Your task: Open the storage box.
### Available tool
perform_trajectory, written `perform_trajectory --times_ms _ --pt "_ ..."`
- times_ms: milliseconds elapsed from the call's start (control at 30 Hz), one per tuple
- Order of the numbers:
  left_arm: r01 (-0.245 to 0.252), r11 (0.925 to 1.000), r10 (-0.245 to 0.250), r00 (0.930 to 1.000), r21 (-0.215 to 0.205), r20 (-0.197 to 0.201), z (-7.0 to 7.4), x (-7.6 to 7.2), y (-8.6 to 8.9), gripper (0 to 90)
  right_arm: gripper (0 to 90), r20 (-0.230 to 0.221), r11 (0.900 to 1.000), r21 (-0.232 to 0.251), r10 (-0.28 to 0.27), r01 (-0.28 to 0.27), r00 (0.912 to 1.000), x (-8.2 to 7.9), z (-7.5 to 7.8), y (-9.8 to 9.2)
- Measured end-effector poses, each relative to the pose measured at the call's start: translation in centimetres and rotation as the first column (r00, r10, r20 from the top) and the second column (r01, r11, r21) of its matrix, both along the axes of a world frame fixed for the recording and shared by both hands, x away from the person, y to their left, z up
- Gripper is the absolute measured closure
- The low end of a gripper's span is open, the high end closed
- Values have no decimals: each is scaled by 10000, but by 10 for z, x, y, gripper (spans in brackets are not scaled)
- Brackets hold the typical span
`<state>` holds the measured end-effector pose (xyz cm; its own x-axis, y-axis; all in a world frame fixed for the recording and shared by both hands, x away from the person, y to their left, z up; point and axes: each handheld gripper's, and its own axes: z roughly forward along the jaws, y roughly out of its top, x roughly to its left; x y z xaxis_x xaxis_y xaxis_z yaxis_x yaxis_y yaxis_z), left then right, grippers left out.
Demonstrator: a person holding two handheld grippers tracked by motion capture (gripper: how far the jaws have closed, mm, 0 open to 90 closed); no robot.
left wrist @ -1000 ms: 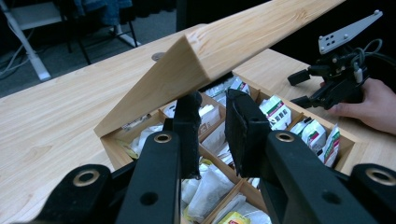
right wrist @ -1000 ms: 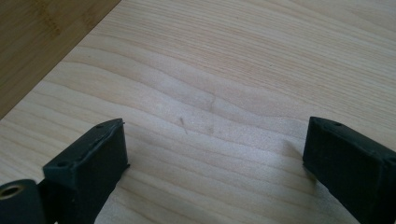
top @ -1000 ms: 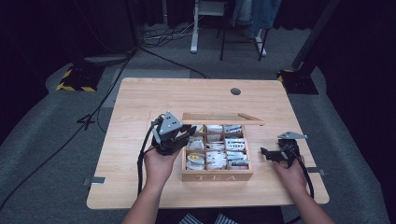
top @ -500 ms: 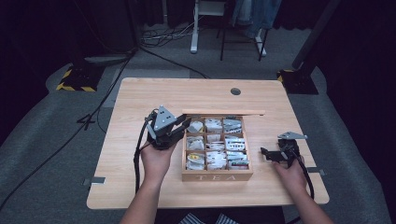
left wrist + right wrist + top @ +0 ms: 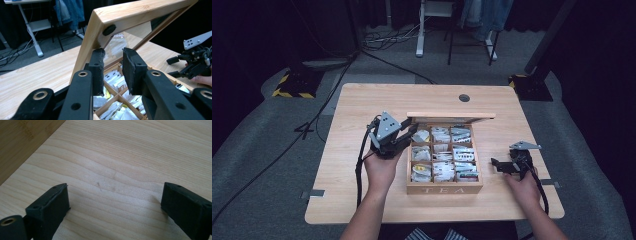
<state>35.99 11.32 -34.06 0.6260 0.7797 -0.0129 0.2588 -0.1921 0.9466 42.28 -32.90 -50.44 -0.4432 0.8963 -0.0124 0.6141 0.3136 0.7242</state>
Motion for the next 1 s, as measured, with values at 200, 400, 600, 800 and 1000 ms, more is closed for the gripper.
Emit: perform_trajectory --times_ms 200,400,600,800,1000 --pt "72 9999 -71 9999 -70 153 2 0 0 711 80 7 10000 -6 9 -9 10000 0 0 0" --pt "56 10000 -55 9998 -70 174 1 -1 0 712 363 351 9988 213 422 -430 9985 -8 2 0" --pt "168 9998 -170 9997 126 187 0 0 -2 728 587 462 9986 317 414 -429 9981 -16 3 -2" --pt "227 9997 -227 9995 45 215 0 2 -2 729 680 235 9990 17 455 -455 9987 -25 13 -3" --pt "239 9997 -239 9995 27 229 1 4 -2 729 673 621 9933 983 546 -606 9966 -38 39 -7"
